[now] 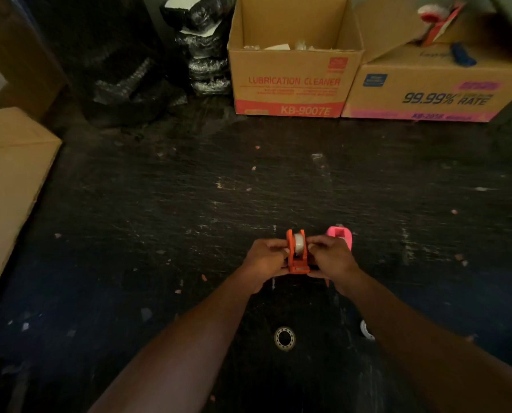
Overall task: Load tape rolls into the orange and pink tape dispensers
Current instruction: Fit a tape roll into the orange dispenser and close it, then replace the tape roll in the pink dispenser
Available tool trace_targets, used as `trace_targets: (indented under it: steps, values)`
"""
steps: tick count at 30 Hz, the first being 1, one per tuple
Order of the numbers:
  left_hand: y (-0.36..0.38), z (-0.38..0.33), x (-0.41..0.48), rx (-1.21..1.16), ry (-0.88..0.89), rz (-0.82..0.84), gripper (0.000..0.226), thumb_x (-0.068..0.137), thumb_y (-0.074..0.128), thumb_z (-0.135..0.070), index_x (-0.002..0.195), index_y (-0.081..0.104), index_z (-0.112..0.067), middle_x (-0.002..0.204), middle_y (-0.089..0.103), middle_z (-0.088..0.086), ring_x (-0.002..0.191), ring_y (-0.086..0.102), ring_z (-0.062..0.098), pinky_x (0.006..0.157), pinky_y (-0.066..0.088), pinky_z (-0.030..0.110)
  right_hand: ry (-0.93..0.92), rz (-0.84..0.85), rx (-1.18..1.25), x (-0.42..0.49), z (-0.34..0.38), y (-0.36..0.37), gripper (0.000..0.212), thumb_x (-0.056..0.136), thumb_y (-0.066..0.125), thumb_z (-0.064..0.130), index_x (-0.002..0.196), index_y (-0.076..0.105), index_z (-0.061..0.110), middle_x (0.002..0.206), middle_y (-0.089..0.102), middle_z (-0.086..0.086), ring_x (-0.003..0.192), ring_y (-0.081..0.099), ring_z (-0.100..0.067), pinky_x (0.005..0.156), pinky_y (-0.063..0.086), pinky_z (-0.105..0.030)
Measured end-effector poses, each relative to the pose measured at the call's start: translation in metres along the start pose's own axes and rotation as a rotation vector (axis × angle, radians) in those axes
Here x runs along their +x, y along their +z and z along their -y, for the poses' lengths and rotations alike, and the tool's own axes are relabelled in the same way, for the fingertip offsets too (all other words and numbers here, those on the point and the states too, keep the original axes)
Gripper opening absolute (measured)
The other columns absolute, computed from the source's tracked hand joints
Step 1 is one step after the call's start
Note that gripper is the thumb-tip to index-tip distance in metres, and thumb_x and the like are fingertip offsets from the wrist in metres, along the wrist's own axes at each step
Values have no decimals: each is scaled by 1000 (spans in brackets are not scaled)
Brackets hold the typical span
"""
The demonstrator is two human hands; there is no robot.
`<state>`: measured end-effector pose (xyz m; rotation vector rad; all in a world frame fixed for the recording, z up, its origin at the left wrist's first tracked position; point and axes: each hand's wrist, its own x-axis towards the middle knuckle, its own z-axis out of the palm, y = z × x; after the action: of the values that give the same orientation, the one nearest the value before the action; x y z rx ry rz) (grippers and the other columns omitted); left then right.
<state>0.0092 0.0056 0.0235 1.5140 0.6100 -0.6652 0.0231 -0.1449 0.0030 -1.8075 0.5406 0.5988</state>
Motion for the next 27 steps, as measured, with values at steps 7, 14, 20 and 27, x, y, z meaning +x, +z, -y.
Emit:
trace_targets:
  steps: [7,14,20,27]
  values:
    - [1,12,8,52,-9,3,34,102,48,-1,130,64,-10,110,73,13,102,72,24,75,57,27,-24,-66,-15,-8,-6,4,24,98,51,7,98,61,30,104,72,-8,95,72,-24,84,63,-53]
    - [-3,13,11,111,29,-12,52,103,45,1,149,48,-22,114,66,8,96,70,22,80,59,34,-136,-201,-197,-25,-22,13,24,96,58,4,116,69,9,113,75,-9,102,71,-25,95,58,-42]
    - [-14,-1,13,327,120,46,74,99,46,9,153,38,-40,139,53,7,111,68,29,88,61,36,-77,-184,-155,-27,-27,16,25,97,59,4,117,72,11,121,73,-7,107,71,-26,98,58,-49]
    - [-18,2,15,542,182,111,75,95,53,11,153,41,-36,141,59,8,111,69,24,96,59,43,-60,-162,-145,-25,-21,20,19,95,63,4,103,75,17,115,75,-6,104,70,-23,97,58,-48]
